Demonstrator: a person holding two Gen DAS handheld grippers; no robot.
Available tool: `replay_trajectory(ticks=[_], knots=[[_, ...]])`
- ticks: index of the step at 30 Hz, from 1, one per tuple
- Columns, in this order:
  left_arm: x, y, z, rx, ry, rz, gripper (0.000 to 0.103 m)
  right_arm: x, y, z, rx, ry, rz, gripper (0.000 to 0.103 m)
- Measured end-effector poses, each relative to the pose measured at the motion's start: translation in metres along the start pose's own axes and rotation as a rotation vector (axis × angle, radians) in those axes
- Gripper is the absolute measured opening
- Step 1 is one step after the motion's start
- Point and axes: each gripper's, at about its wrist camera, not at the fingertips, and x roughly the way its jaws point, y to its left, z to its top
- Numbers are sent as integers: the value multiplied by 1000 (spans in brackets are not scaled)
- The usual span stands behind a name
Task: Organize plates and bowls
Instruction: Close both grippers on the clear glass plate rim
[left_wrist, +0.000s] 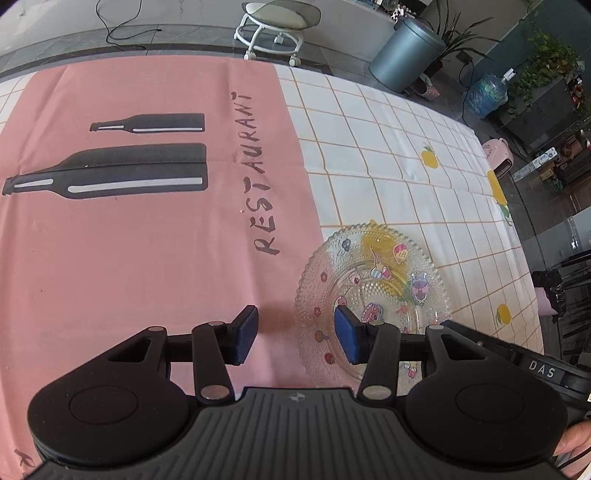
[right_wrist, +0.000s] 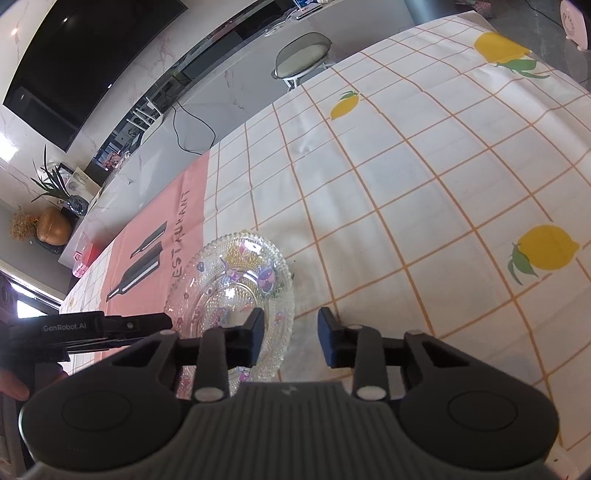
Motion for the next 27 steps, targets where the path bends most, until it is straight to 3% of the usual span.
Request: replay_trajectory(ticks=[1,4,7,9,19,27], knots=[[0,0,0,1,3,-3,55,3,-1,0,14,14,19,17],[0,-1,1,6,-1,-6,48,8,-8,-2,72,25,63,11],[3,-3,0,10,11,-9,23,10,-12,-2,108,32,78,5],[3,-2,0,-1,0,12,16,10,-15,-3,146,43,95,5],[-22,-13,-11,-2,-31,0,12,-1,-21,-10,243,65,118,4],[-56,-52,-31,11,-78,-25,12,-47,-27,-20,253,17,151,5]])
